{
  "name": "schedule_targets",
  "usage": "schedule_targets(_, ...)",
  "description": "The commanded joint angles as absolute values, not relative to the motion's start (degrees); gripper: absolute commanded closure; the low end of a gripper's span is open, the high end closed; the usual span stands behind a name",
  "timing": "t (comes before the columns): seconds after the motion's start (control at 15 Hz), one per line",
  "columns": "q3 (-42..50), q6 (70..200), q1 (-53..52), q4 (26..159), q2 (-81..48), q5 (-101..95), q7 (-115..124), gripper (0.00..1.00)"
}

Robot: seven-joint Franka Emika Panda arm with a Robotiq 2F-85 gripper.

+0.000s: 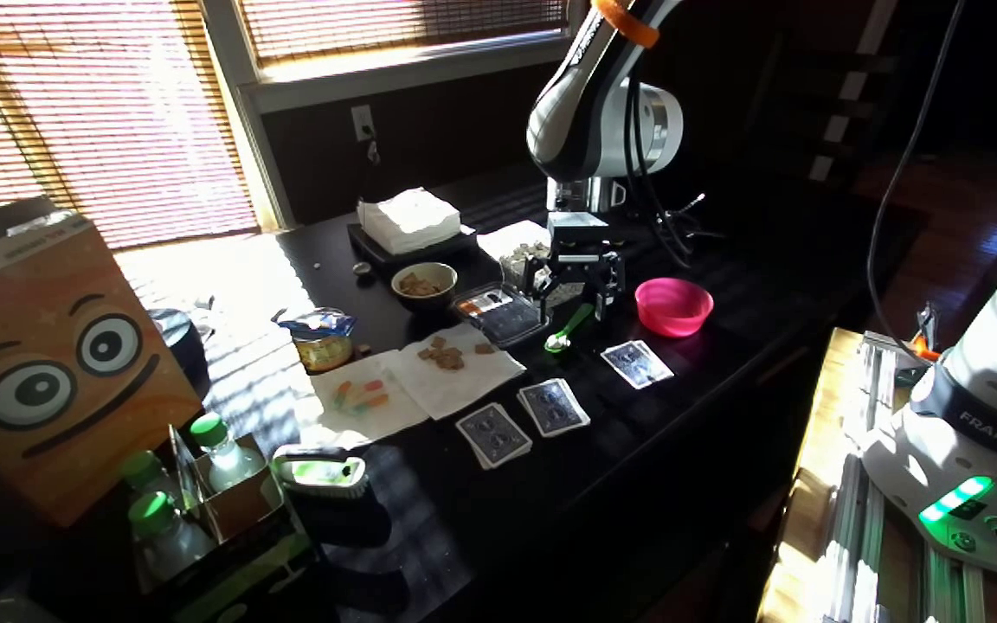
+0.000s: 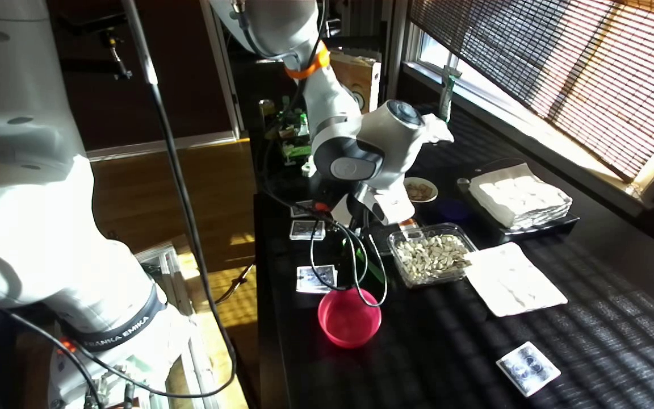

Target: Place some grains on the spoon, empty them into the container with grains and then place the spoon back

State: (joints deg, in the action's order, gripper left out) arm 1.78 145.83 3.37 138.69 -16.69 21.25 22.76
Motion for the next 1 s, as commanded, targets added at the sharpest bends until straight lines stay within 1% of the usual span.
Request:
schedule_targets(0.0, 2.36, 150.43, 3.15, 141.11, -15.83, 23.64, 23.75, 0.0)
schedule_targets(0.73, 3.63, 152.5, 2.67, 140.3, -18.64, 22.98, 27.59, 0.0)
schedule_targets(0.8, 3.66, 152.59, 2.65, 140.2, -18.79, 22.98, 27.81, 0.01)
schedule_targets(0.87, 3.72, 152.64, 2.59, 140.15, -18.92, 22.87, 28.07, 0.05)
schedule_targets(0.93, 3.77, 152.81, 2.55, 140.12, -19.07, 22.83, 28.29, 0.12)
